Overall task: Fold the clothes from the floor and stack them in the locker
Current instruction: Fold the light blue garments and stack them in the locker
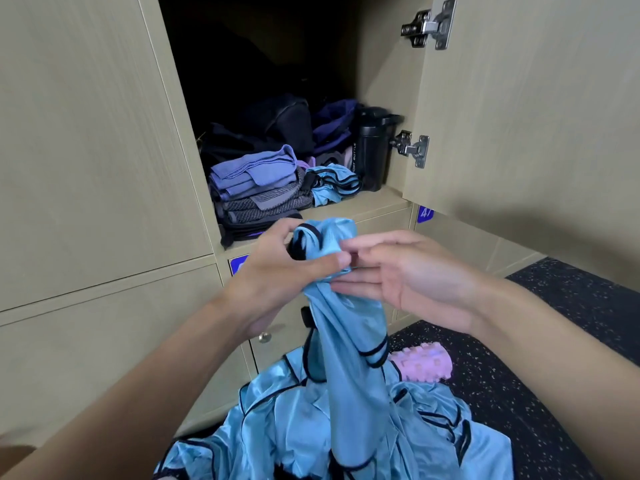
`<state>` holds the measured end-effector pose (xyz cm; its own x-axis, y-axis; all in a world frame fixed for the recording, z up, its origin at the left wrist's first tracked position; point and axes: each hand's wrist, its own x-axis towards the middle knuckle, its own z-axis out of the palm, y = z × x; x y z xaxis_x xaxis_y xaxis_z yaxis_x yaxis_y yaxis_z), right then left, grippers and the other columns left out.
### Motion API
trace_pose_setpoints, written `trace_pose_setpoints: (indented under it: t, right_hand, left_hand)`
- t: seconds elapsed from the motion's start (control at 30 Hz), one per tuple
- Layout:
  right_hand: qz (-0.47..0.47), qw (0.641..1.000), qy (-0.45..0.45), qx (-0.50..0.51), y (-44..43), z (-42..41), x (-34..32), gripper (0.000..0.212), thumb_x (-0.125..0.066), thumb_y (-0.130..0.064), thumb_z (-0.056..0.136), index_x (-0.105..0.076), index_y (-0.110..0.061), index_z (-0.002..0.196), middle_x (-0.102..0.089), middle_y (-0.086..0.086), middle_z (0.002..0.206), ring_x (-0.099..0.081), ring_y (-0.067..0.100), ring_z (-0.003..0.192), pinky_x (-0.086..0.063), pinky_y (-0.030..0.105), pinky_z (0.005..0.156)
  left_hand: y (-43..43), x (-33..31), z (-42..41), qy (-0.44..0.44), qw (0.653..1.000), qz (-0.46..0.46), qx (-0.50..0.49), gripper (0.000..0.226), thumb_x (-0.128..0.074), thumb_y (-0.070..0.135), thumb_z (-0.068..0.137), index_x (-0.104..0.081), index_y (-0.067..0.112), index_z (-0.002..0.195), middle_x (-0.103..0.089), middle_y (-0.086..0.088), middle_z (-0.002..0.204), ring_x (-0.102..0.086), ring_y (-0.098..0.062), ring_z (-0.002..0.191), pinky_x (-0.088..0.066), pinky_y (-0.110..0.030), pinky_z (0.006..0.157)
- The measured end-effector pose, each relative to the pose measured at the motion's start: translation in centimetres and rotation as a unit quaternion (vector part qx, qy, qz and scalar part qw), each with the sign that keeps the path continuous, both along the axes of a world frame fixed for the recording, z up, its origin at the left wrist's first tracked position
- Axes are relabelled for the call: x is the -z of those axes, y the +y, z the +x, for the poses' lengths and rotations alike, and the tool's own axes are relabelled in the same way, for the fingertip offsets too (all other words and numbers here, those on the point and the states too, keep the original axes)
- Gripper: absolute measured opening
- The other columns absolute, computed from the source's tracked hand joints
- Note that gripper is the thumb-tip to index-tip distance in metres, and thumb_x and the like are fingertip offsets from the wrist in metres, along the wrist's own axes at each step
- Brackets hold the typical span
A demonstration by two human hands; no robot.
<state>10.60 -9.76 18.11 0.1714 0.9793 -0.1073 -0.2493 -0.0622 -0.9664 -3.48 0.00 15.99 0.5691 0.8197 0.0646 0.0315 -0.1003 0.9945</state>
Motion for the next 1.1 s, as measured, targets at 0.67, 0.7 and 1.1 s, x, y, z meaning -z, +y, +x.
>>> trace_pose_setpoints:
  t: [0.67,0.7,1.1]
  right_hand:
    - [0.119,0.973,-0.18,0.083,-0.2,0.5,1.6,0.081,-0.077,0.004,0.078,-0.04,-0.037,0.137,-0.072,-0.005,0.107,-0.072,0.015,0.096,-0.059,0.03,0.081]
    - [0.12,0.973,-0.181,0.081,-0.2,0.6,1.5,0.079,-0.078,0.002,0.078,-0.04,-0.035,0.137,-0.071,-0.009,0.108,-0.071,0.01,0.096,-0.058,0.025,0.08]
    - [0.109,0.975,-0.178,0.074,-0.4,0.9,1.1,0.084,-0.08,-0.001,0.074,-0.04,-0.036,0.139,-0.071,0.012,0.109,-0.073,0.02,0.091,-0.058,0.032,0.075]
  left_hand:
    - [0.5,-0.8,-0.8,-0.035,0.998,0.048,-0.007,0.115,-0.089,0.055,0.06,-0.017,0.052,0.15,-0.051,0.013,0.146,-0.053,-0.008,0.13,-0.049,-0.035,0.102]
    - [0.3,-0.8,-0.8,0.017,0.99,0.142,-0.005,0.114,-0.086,0.062,0.058,-0.017,0.055,0.15,-0.034,0.018,0.155,-0.035,-0.001,0.141,-0.043,-0.03,0.108]
    - [-0.4,0.0,-1.1,0.135,0.924,0.348,0.078,0.078,-0.088,0.039,0.063,-0.051,0.042,0.131,-0.061,0.027,0.115,-0.059,0.001,0.109,-0.046,-0.021,0.093]
